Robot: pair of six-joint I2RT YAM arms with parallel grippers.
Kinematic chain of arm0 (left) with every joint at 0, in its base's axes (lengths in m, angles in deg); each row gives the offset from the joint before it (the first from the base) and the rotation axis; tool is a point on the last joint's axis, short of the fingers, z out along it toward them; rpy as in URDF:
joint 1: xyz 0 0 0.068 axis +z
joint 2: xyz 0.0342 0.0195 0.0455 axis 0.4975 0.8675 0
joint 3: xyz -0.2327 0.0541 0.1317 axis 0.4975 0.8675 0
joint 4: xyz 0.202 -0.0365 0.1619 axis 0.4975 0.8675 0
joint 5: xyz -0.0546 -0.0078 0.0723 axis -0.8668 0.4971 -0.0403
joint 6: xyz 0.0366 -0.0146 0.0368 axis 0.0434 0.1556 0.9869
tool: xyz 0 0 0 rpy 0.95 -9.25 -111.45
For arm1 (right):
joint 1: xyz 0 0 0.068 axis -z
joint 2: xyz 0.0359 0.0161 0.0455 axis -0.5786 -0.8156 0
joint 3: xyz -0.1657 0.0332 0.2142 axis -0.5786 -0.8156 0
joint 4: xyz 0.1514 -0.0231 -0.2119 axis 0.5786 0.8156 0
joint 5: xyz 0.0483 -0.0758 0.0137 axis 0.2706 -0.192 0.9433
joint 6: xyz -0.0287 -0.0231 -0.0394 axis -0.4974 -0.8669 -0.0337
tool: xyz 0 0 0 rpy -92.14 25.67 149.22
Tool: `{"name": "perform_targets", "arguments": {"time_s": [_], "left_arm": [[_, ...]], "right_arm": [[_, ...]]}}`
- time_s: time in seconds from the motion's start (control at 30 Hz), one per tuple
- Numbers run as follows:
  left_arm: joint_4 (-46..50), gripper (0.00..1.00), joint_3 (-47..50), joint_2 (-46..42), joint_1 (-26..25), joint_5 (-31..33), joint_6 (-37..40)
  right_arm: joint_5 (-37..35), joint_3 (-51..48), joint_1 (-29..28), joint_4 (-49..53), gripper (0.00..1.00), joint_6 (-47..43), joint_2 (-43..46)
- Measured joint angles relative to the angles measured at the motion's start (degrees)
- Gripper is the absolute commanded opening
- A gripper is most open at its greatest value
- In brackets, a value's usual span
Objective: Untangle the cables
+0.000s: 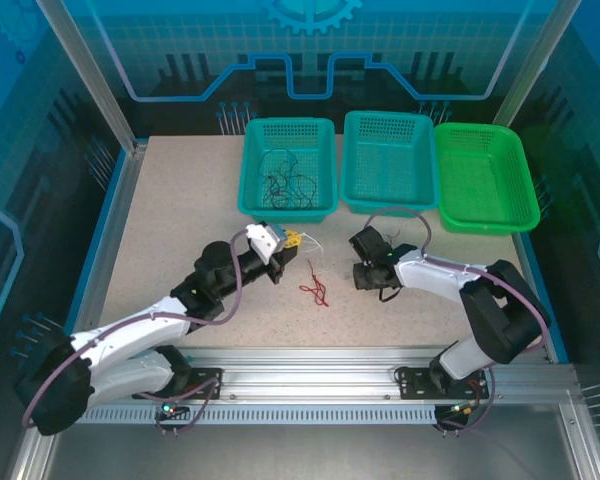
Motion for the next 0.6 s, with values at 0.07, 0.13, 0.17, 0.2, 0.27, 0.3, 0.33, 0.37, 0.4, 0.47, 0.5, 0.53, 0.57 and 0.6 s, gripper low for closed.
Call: {"name": "perform_targets", "arguments": {"time_s": [0.07, 0.13, 0.17, 0.2, 0.27, 0.3, 0.33, 0.37, 0.4, 0.47, 0.5, 0.53, 0.57, 0.6], "left_arm": [[2.1, 0.0, 0.0, -2.9, 1.8, 1.4, -2.0], [4.8, 0.0, 0.0, -6.2, 5.4, 2.8, -4.8], [6.2, 0.0, -0.1, -7.8, 7.3, 3.5, -6.3], [7.9, 0.0, -0.2, -9.7, 9.6, 4.2, -7.9], [11.1, 0.0, -0.7, -12.5, 12.7, 5.4, -9.8], [12.7, 0.0, -1.0, -13.9, 14.0, 6.2, -10.8], [14.1, 0.0, -1.4, -15.1, 14.8, 6.7, -11.3], [15.6, 0.0, -1.7, -16.3, 15.6, 7.3, -11.8], [17.0, 0.0, -2.0, -17.4, 16.3, 7.7, -12.3], [19.1, 0.0, -2.5, -19.1, 17.6, 8.0, -12.9], [20.2, 0.0, -2.9, -19.7, 18.3, 8.0, -13.2], [20.9, 0.0, -3.2, -20.0, 18.6, 8.1, -13.5], [21.7, 0.0, -3.6, -20.2, 18.9, 8.4, -13.6], [22.5, 0.0, -4.1, -20.2, 19.1, 8.6, -13.6]], "right_arm": [[-2.0, 0.7, 0.3, 1.1, 0.07, 1.4, -1.5], [-3.5, 1.3, 0.6, 1.5, 0.0, 3.2, -1.9], [-4.0, 1.3, 1.2, 1.6, 0.0, 4.7, -1.9], [-4.6, 1.2, 1.9, 2.0, 0.0, 5.3, -1.9], [-4.9, 0.8, 3.8, 2.0, 0.0, 6.6, -1.7], [-5.0, 0.5, 4.9, 2.0, 0.0, 7.2, -1.3], [-5.0, 0.0, 6.0, 1.9, 0.0, 7.7, -0.8], [-4.8, -0.8, 7.3, 1.8, 0.0, 8.2, -0.1], [-4.4, -1.6, 8.8, 1.7, 0.0, 8.6, 0.8], [-3.5, -3.2, 11.8, 1.3, 0.0, 9.3, 2.5], [-2.8, -4.0, 13.4, 1.0, 0.0, 9.7, 3.4], [-2.4, -4.6, 14.6, 0.8, 0.0, 10.0, 4.1], [-1.5, -5.5, 16.1, 0.3, 0.0, 10.3, 5.0], [-0.8, -6.3, 17.6, -0.1, 0.0, 10.8, 5.9]]}}
